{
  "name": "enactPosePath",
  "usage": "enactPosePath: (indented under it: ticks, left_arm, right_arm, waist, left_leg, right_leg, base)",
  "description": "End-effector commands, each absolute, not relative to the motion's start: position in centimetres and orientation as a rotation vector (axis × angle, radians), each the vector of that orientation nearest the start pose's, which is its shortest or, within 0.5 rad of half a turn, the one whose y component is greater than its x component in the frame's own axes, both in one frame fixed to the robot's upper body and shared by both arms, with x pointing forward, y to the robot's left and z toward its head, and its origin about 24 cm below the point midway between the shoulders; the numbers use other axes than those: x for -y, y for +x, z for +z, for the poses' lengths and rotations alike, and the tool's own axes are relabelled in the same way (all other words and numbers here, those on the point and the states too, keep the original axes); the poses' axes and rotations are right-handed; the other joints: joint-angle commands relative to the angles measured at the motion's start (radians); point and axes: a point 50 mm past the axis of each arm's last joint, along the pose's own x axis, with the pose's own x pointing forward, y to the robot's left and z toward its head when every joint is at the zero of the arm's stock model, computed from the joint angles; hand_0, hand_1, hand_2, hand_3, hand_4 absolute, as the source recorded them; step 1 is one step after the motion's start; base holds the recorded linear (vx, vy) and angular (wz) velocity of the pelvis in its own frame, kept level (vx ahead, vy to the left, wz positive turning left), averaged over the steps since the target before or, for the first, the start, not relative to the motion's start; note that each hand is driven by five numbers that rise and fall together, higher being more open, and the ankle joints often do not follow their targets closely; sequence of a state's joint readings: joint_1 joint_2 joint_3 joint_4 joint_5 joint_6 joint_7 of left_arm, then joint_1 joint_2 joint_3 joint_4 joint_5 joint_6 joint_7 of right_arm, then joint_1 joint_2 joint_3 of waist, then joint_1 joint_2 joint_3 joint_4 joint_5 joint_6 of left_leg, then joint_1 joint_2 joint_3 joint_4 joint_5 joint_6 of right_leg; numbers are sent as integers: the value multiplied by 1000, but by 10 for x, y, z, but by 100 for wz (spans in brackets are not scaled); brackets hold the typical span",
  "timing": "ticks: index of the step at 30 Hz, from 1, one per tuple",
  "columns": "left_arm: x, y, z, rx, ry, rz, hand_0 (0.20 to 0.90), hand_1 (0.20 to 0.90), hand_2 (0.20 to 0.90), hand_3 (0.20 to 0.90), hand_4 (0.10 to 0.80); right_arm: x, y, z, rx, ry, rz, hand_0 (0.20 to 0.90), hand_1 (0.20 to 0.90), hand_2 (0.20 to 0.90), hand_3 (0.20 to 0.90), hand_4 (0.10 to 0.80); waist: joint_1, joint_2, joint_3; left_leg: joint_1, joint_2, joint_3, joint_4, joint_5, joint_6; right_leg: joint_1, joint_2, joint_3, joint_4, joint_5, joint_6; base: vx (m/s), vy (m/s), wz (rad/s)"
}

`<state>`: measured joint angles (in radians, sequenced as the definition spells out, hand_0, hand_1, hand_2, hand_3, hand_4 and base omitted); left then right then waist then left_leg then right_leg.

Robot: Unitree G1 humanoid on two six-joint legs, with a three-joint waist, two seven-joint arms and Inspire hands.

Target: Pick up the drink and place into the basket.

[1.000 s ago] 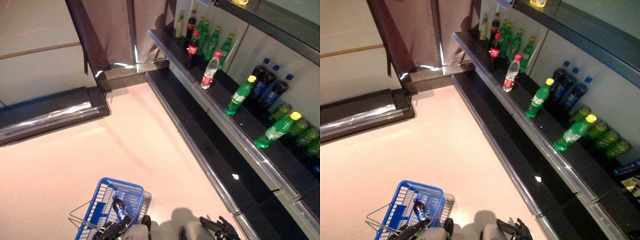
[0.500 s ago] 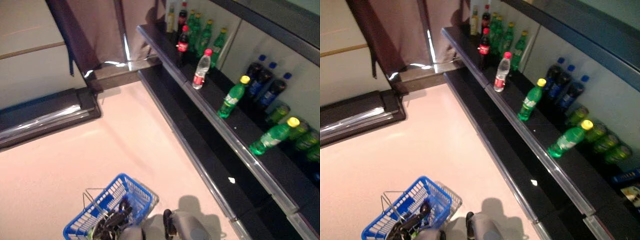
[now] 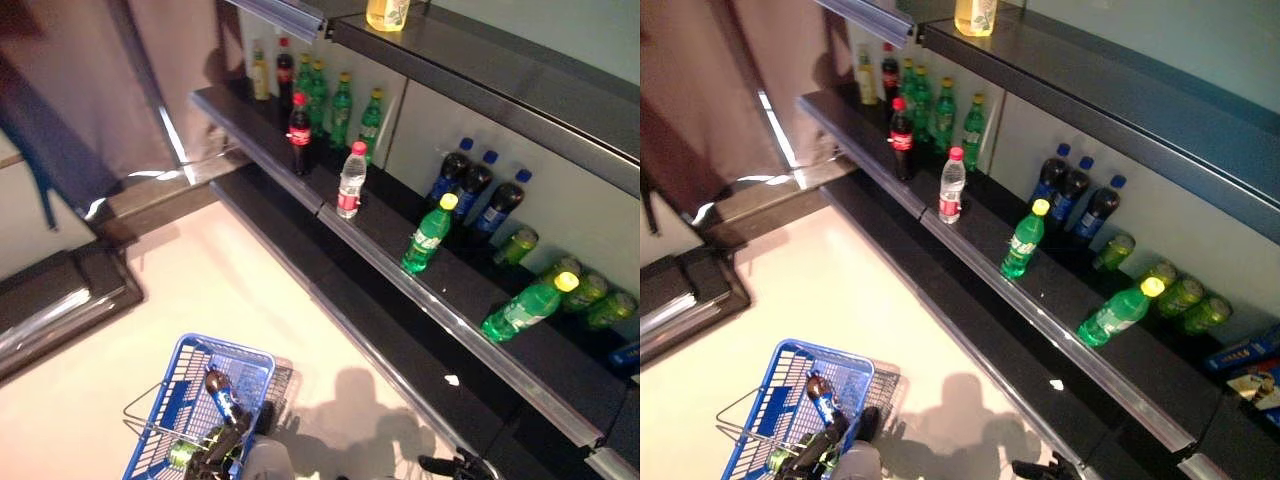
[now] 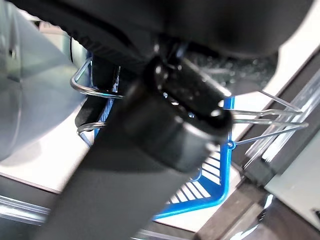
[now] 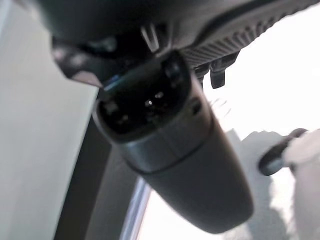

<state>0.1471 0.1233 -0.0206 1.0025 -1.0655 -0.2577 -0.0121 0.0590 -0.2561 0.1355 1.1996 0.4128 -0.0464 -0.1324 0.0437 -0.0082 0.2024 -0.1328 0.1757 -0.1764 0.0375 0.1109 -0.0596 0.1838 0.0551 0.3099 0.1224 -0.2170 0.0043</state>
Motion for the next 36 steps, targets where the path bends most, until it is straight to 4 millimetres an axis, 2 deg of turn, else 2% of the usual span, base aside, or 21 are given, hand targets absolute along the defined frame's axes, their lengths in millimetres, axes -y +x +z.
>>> enactPosePath:
  ticks: [1, 3, 6, 7, 8, 9, 12, 14, 16, 18, 20, 21, 22, 23, 25, 28, 29, 31, 32, 33, 36]
  left_arm:
    - [-217, 139, -120, -502, -682, 514, 300, 300, 300, 200, 100]
    - [-221, 142, -117, -501, -648, 498, 300, 300, 300, 200, 100]
    - [-230, 139, -115, -483, -633, 492, 300, 300, 300, 200, 100]
    - [-234, 137, -115, -474, -623, 497, 300, 300, 300, 200, 100]
    - [-238, 135, -115, -468, -625, 504, 300, 300, 300, 200, 100]
    - [-241, 136, -115, -466, -631, 510, 300, 300, 300, 200, 100]
    - [-239, 144, -115, -466, -646, 514, 300, 300, 300, 200, 100]
    - [-232, 148, -117, -476, -656, 513, 300, 300, 300, 200, 100]
    - [-227, 149, -120, -485, -691, 525, 300, 300, 300, 200, 100]
    - [-221, 150, -121, -493, -687, 506, 300, 300, 300, 200, 100]
    - [-218, 148, -122, -490, -671, 485, 300, 300, 300, 200, 100]
    - [-218, 148, -122, -490, -671, 485, 300, 300, 300, 200, 100]
    - [-217, 145, -123, -495, -651, 479, 300, 300, 300, 200, 100]
    - [-216, 141, -127, -520, -662, 505, 300, 300, 300, 200, 100]
    - [-217, 139, -129, -532, -699, 535, 300, 300, 300, 200, 100]
    - [-209, 136, -132, -532, -694, 494, 300, 300, 300, 200, 100]
    - [-208, 137, -131, -528, -699, 496, 300, 300, 300, 200, 100]
    - [-210, 140, -129, -518, -715, 505, 300, 300, 300, 200, 100]
    - [-213, 143, -127, -498, -734, 522, 300, 300, 300, 200, 100]
    - [-214, 142, -126, -488, -741, 532, 300, 300, 300, 200, 100]
    - [-219, 137, -127, -476, -761, 568, 300, 300, 300, 200, 100]
  right_arm:
    - [241, 45, -164, -1200, 58, -525, 900, 900, 900, 900, 800]
    - [235, 40, -166, -1211, 76, -527, 900, 900, 900, 900, 800]
    - [226, 45, -166, -1197, 35, -460, 900, 900, 900, 900, 800]
    - [223, 48, -167, -1196, 51, -460, 900, 900, 900, 900, 800]
    - [222, 49, -167, -1206, 91, -494, 900, 900, 900, 900, 800]
    - [222, 48, -168, -1216, 99, -509, 900, 900, 900, 900, 800]
    - [224, 48, -168, -1229, 78, -504, 900, 900, 900, 900, 800]
    - [228, 47, -168, -1230, 83, -513, 900, 900, 900, 900, 800]
    - [229, 44, -168, -1233, 87, -527, 900, 900, 900, 900, 800]
    - [231, 50, -168, -1228, 95, -533, 900, 900, 900, 900, 800]
    - [232, 54, -167, -1217, 93, -516, 900, 900, 900, 900, 800]
    - [232, 54, -167, -1216, 93, -517, 900, 900, 900, 900, 800]
    - [233, 55, -167, -1208, 101, -515, 900, 900, 900, 900, 800]
    - [234, 53, -167, -1221, 107, -531, 900, 900, 900, 900, 800]
    - [232, 52, -168, -1224, 107, -534, 900, 900, 900, 900, 800]
    - [230, 59, -165, -1185, 59, -497, 900, 900, 900, 900, 800]
    - [232, 60, -164, -1177, 42, -486, 900, 900, 900, 900, 800]
    - [234, 63, -163, -1169, 31, -480, 900, 900, 900, 900, 800]
    - [237, 69, -162, -1157, 17, -460, 900, 900, 900, 900, 800]
    - [238, 74, -161, -1154, 5, -447, 900, 900, 900, 900, 800]
    - [240, 80, -160, -1174, -5, -438, 900, 900, 900, 900, 800]
  waist:
    - [-26, -49, 6]
    - [-30, -45, -1]
    - [-20, -26, -3]
    - [-14, -13, -8]
    - [-18, -10, -13]
    - [-23, -12, -17]
    - [-35, -26, -23]
    - [-52, -47, -25]
    - [-74, -62, -31]
    - [-84, -70, -32]
    - [-76, -76, -30]
    - [-76, -75, -30]
    - [-80, -76, -35]
    - [-91, -59, -46]
    - [-98, -53, -61]
    - [-103, -66, -74]
    - [-100, -77, -73]
    - [-89, -81, -66]
    - [-72, -88, -59]
    - [-61, -87, -57]
    - [-27, -73, -57]
  left_leg:
    - [-55, -34, 36, 116, -31, -1]
    - [-13, -92, 58, 92, -48, 28]
    - [30, -144, 66, 69, -65, 64]
    - [47, -159, 73, 59, -72, 78]
    - [53, -179, 65, 56, -78, 91]
    - [60, -196, 63, 57, -83, 95]
    - [84, -233, 82, 70, -104, 99]
    - [103, -276, 92, 74, -122, 103]
    - [130, -306, 92, 70, -140, 105]
    - [185, -323, 91, 62, -180, 105]
    - [211, -335, 98, 88, -222, 105]
    - [211, -335, 98, 88, -222, 105]
    - [217, -347, 94, 141, -239, 111]
    - [235, -342, 78, 192, -216, 102]
    - [238, -338, 97, 250, -177, 81]
    - [175, -360, 164, 560, -38, 11]
    - [117, -352, 192, 618, -28, 5]
    - [43, -312, 209, 636, -42, 14]
    - [-14, -259, 190, 577, -42, 35]
    - [-17, -228, 171, 505, -43, 46]
    - [2, -109, 82, 190, -5, 40]
  right_leg:
    - [-84, -208, -87, 96, 108, 129]
    - [-141, -253, -132, 162, 209, 155]
    - [-216, -270, -186, 243, 283, 135]
    - [-243, -253, -206, 282, 278, 125]
    - [-246, -190, -220, 274, 234, 109]
    - [-247, -154, -233, 255, 214, 93]
    - [-244, -106, -255, 131, 212, 61]
    - [-226, -68, -232, -33, 266, 51]
    - [-259, -45, -216, -112, 358, 66]
    - [-349, -33, -314, -106, 422, 83]
    - [-373, -45, -402, -74, 422, 80]
    - [-373, -45, -402, -74, 422, 80]
    - [-374, -41, -404, -50, 400, 60]
    - [-366, -17, -393, -21, 367, 33]
    - [-352, -22, -436, 6, 328, 12]
    - [-284, -64, -480, -15, 305, -20]
    - [-266, -80, -483, -17, 297, -24]
    - [-251, -85, -462, -12, 282, -29]
    - [-224, -86, -407, -14, 265, -26]
    - [-208, -78, -369, -20, 256, -21]
    - [-165, -44, -246, -37, 226, -5]
  base:
    - [269, 531, 1]
    - [243, 454, 40]
    - [185, 354, -30]
    - [255, 439, -48]
    - [288, 418, -25]
    - [267, 295, -8]
    - [271, 170, 10]
    - [372, 107, 17]
    - [409, 85, 32]
    - [435, 58, 45]
    - [270, 21, 4]
    - [298, 26, -9]
    - [335, 61, 3]
    - [413, 83, 10]
    - [257, 60, 26]
    - [279, 40, 26]
    - [279, 58, 0]
    - [162, 92, -10]
    - [196, 188, -25]
    - [252, 262, -47]
    - [268, 341, -76]
